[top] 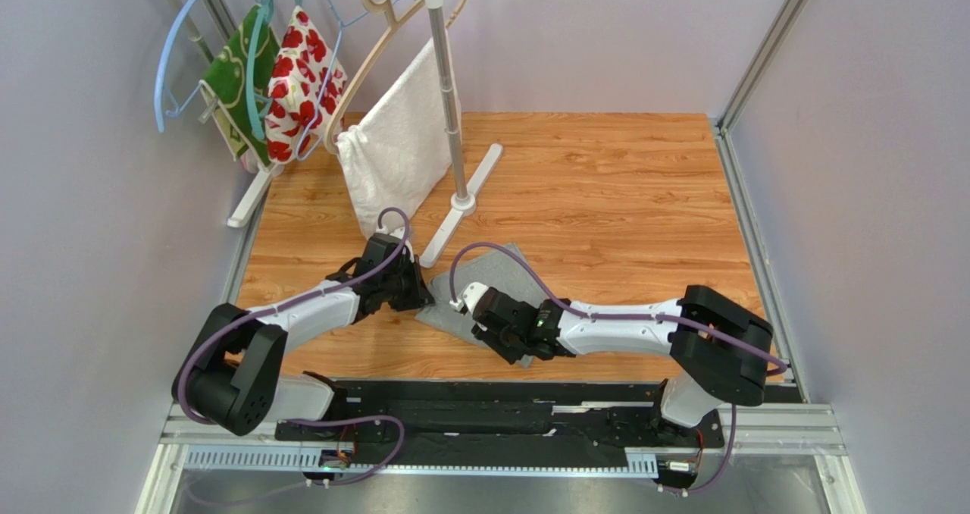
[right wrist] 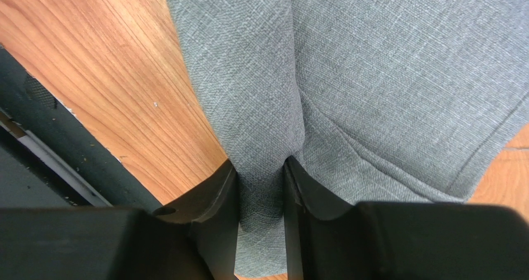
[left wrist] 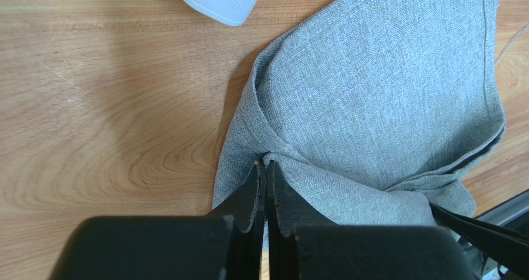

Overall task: Fold the napkin, place the utensils inside, and roll it up
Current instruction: Roll the napkin with the utensil

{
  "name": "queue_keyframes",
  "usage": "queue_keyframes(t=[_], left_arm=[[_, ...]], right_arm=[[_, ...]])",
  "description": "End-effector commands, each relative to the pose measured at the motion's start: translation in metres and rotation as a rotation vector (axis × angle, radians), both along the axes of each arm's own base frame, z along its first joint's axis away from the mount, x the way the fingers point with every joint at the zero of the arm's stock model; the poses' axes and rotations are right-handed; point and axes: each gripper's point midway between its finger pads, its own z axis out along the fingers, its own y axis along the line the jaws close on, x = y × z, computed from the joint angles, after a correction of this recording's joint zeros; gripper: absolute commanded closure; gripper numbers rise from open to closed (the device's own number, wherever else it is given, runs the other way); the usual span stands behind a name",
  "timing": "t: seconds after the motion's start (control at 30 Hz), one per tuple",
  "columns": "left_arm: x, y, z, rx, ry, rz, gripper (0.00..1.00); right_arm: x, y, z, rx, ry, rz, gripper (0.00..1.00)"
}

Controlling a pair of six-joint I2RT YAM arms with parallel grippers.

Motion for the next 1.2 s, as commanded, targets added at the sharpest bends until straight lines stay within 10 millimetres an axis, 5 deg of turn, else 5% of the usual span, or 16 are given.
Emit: queue_keyframes(t=[0.0, 0.1, 0.27, 0.57, 0.97, 1.17], left_arm=[[0.009, 0.005, 0.013, 0.033, -0.029, -0.002, 0.9], [0.017, 0.012, 0.032, 0.036, -0.072, 0.028, 0.51], [0.021, 0.025, 0.06, 0.039, -0.154, 0.069, 0.34], [0.012, 0.017, 0.044, -0.006, -0.137, 0.034, 0.32], [0.017, 0.01, 0.02, 0.009, -0.056, 0.011, 0.36], [0.017, 0.009, 0.017, 0.003, -0.044, 0.01, 0.65]], right_arm=[[-0.022, -0.004, -0.014, 0.019, 0.216, 0.03, 0.76], [-0.035, -0.005, -0.014, 0.071, 0.372, 0.035, 0.85], [-0.049, 0.001, -0.007, 0.181, 0.601, 0.048, 0.88], [-0.039, 0.015, -0.002, 0.356, 0.886, 0.025, 0.9], [-0.013, 0.01, -0.009, 0.447, 1.035, -0.072, 0.9], [-0.008, 0.009, -0.01, 0.457, 1.058, -0.092, 0.88]])
